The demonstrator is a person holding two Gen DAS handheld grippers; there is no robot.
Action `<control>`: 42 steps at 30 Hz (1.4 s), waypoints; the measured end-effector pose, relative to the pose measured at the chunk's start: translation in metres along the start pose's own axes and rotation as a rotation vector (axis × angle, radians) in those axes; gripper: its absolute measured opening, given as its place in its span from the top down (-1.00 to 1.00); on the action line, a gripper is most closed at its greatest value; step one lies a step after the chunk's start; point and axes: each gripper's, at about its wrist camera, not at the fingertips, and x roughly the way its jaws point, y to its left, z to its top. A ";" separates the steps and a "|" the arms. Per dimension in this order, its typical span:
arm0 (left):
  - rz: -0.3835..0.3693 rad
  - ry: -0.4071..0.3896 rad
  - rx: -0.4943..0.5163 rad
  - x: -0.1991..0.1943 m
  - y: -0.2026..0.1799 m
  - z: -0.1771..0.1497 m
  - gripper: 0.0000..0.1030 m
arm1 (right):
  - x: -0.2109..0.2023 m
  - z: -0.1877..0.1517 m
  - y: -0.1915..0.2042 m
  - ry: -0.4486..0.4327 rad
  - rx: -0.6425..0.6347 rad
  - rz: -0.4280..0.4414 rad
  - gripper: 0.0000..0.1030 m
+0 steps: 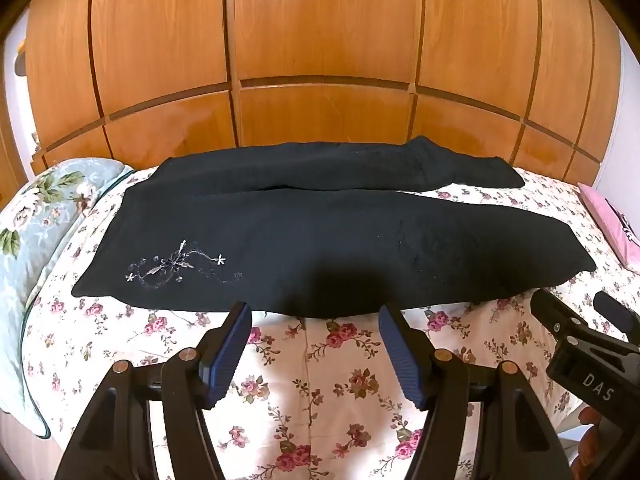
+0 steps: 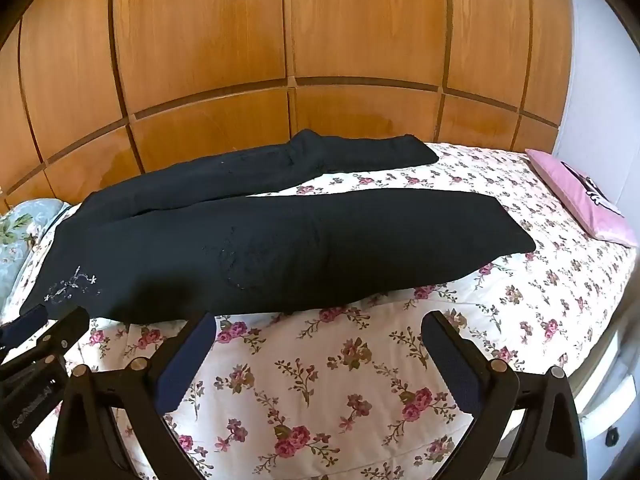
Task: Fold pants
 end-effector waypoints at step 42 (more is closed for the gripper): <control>-0.129 0.067 -0.664 0.070 0.216 -0.046 -0.28 | 0.081 -0.011 -0.187 -0.004 0.537 0.259 -0.88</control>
